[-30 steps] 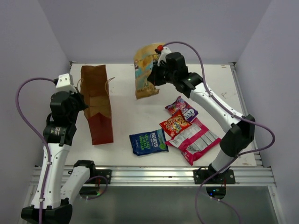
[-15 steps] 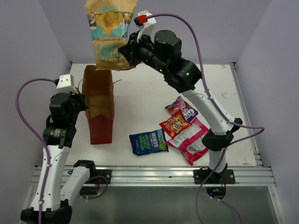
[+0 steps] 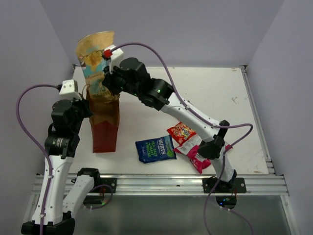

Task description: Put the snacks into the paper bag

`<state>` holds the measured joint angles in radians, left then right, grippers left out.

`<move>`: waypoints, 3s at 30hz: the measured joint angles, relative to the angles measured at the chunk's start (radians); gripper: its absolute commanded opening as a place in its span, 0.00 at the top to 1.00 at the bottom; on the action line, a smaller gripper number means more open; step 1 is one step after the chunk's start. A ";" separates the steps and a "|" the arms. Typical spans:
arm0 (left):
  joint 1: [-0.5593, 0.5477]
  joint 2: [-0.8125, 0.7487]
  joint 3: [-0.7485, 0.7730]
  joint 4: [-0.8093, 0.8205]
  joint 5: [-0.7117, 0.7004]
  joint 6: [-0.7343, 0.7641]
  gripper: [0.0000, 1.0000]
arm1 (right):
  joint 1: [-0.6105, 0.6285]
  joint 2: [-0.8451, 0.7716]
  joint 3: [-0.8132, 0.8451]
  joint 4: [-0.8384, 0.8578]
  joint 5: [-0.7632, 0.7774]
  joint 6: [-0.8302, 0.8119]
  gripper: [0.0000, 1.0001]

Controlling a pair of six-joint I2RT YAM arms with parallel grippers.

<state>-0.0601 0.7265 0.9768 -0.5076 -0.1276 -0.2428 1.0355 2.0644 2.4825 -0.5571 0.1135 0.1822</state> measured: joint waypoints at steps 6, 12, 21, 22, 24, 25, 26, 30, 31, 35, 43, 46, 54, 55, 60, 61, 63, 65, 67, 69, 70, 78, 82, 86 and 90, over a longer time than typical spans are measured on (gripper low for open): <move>-0.004 -0.007 -0.009 0.002 0.001 0.000 1.00 | 0.045 0.059 -0.043 -0.006 0.031 -0.007 1.00; -0.009 -0.010 -0.011 0.006 -0.002 0.000 1.00 | 0.083 0.058 -0.147 0.008 0.077 -0.009 1.00; -0.015 -0.014 -0.026 0.005 -0.021 0.000 1.00 | 0.143 0.056 -0.163 0.005 0.116 -0.042 0.33; -0.015 -0.014 -0.026 0.005 -0.025 0.000 1.00 | 0.146 0.053 -0.162 0.004 0.120 -0.049 0.29; -0.015 -0.014 -0.026 0.000 -0.034 0.001 1.00 | 0.149 0.043 -0.149 -0.003 0.128 -0.060 0.26; -0.015 -0.014 -0.026 -0.002 -0.039 0.000 1.00 | 0.149 0.038 -0.137 -0.010 0.132 -0.067 0.25; -0.015 -0.016 -0.026 -0.002 -0.042 0.000 1.00 | 0.149 0.025 -0.129 -0.012 0.135 -0.074 0.25; -0.016 -0.027 -0.026 -0.013 -0.066 0.000 1.00 | 0.150 -0.113 -0.170 -0.021 0.163 -0.105 0.24; -0.016 -0.029 -0.026 -0.018 -0.073 0.000 1.00 | 0.150 -0.171 -0.200 -0.022 0.173 -0.111 0.24; -0.019 -0.031 -0.026 -0.039 -0.117 -0.001 1.00 | 0.154 -0.440 -0.404 0.011 0.241 -0.119 0.24; -0.020 -0.028 -0.026 -0.060 -0.229 -0.009 1.00 | 0.154 -0.746 -1.048 0.093 0.397 -0.005 0.23; -0.020 -0.020 -0.026 -0.065 -0.269 -0.014 1.00 | 0.151 -0.655 -1.243 0.111 0.402 0.055 0.23; -0.020 -0.011 -0.026 -0.081 -0.338 -0.031 1.00 | 0.063 -0.539 -1.464 0.161 0.343 0.125 0.20; -0.020 -0.009 -0.026 -0.082 -0.344 -0.031 1.00 | 0.049 -0.537 -1.467 0.189 0.338 0.126 0.20; -0.020 0.013 -0.026 -0.082 -0.387 -0.031 1.00 | 0.019 -0.502 -1.481 0.283 0.308 0.128 0.20; -0.020 0.018 -0.026 -0.082 -0.394 -0.031 1.00 | 0.009 -0.487 -1.487 0.304 0.293 0.128 0.20; -0.020 0.026 -0.026 -0.082 -0.405 -0.031 1.00 | -0.017 -0.453 -1.497 0.336 0.257 0.122 0.19; -0.020 0.027 -0.026 -0.082 -0.412 -0.031 1.00 | -0.056 -0.410 -1.507 0.369 0.211 0.106 0.19; -0.020 0.025 -0.026 -0.082 -0.417 -0.031 1.00 | -0.094 -0.369 -1.515 0.392 0.161 0.081 0.19; -0.020 0.024 -0.026 -0.082 -0.420 -0.031 1.00 | -0.127 -0.341 -1.519 0.416 0.111 0.052 0.19; -0.020 0.024 -0.026 -0.082 -0.421 -0.031 1.00 | -0.143 -0.334 -1.521 0.426 0.075 0.034 0.19; -0.020 0.024 -0.026 -0.082 -0.423 -0.031 1.00 | -0.207 -0.316 -1.498 0.418 -0.119 -0.063 0.21; -0.020 0.024 -0.026 -0.082 -0.423 -0.031 1.00 | -0.203 -0.372 -1.510 0.377 -0.131 -0.063 0.17; -0.020 0.024 -0.027 -0.081 -0.419 -0.031 1.00 | -0.199 -0.542 -1.538 0.317 -0.133 -0.072 0.15; -0.020 0.024 -0.035 -0.079 -0.414 -0.031 1.00 | -0.198 -0.658 -1.542 0.296 -0.164 -0.090 0.15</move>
<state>-0.0803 0.7509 0.9413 -0.5865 -0.5411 -0.2737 0.8375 1.4067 0.9405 -0.2607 -0.0502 0.0917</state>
